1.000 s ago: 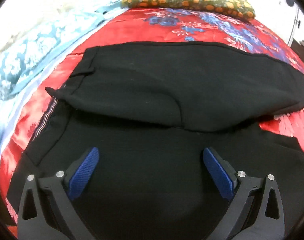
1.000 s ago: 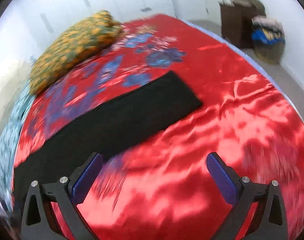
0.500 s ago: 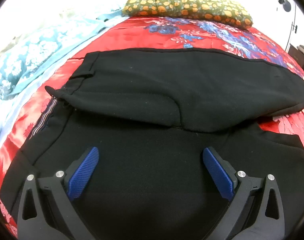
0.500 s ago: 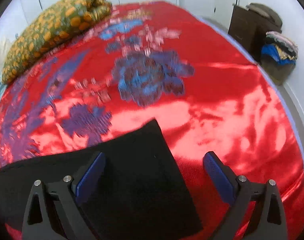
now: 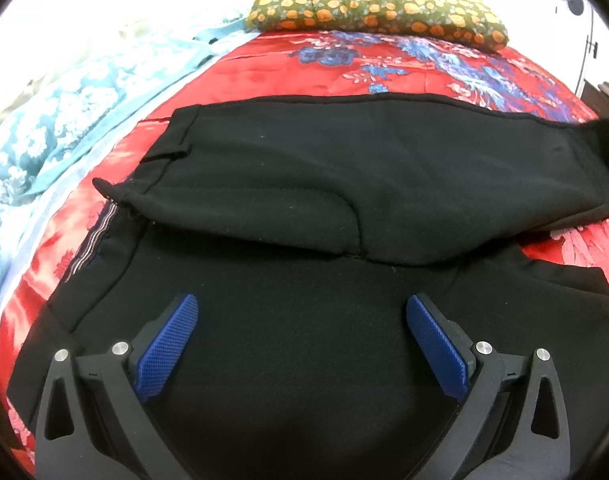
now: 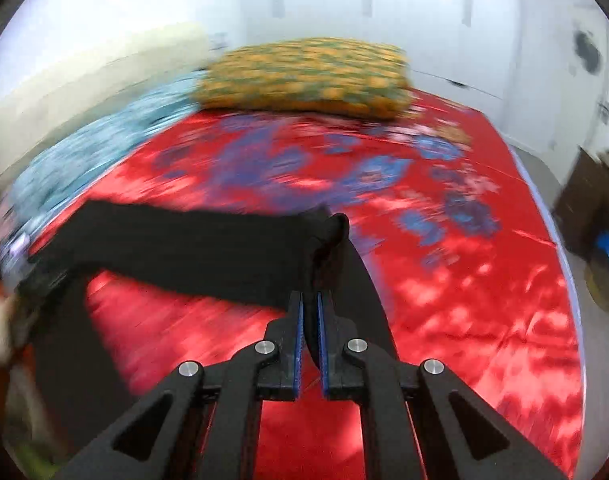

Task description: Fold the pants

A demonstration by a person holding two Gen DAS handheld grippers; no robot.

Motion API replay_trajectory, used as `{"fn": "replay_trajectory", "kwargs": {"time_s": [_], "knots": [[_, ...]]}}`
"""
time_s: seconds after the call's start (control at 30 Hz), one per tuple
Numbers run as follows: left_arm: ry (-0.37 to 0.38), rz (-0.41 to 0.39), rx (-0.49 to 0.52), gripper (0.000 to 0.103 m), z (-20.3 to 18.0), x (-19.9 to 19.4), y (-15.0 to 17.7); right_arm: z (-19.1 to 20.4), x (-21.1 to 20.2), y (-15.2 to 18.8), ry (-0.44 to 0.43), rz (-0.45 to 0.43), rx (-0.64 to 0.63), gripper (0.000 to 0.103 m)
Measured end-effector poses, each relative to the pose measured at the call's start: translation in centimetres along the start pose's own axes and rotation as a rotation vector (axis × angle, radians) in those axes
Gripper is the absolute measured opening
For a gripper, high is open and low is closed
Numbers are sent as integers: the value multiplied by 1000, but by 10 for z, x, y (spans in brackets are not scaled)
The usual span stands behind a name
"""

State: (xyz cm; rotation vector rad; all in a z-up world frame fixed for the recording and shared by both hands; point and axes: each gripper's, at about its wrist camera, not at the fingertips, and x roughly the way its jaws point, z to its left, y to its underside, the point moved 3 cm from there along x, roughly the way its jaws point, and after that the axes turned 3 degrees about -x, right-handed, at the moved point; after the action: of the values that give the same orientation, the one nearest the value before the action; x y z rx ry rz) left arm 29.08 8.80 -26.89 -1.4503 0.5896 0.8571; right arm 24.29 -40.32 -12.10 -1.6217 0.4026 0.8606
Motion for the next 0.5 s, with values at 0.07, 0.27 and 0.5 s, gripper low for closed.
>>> {"fn": "replay_trajectory", "kwargs": {"time_s": [0.07, 0.27, 0.5], "knots": [[-1, 6, 0, 103, 0, 0, 0, 43, -41, 45, -10, 18, -10, 7], [1, 107, -2, 102, 2, -1, -7, 50, -71, 182, 178, 271, 181, 61], [173, 150, -30, 102, 1, -83, 12, 52, -132, 190, 280, 161, 360, 93]]}}
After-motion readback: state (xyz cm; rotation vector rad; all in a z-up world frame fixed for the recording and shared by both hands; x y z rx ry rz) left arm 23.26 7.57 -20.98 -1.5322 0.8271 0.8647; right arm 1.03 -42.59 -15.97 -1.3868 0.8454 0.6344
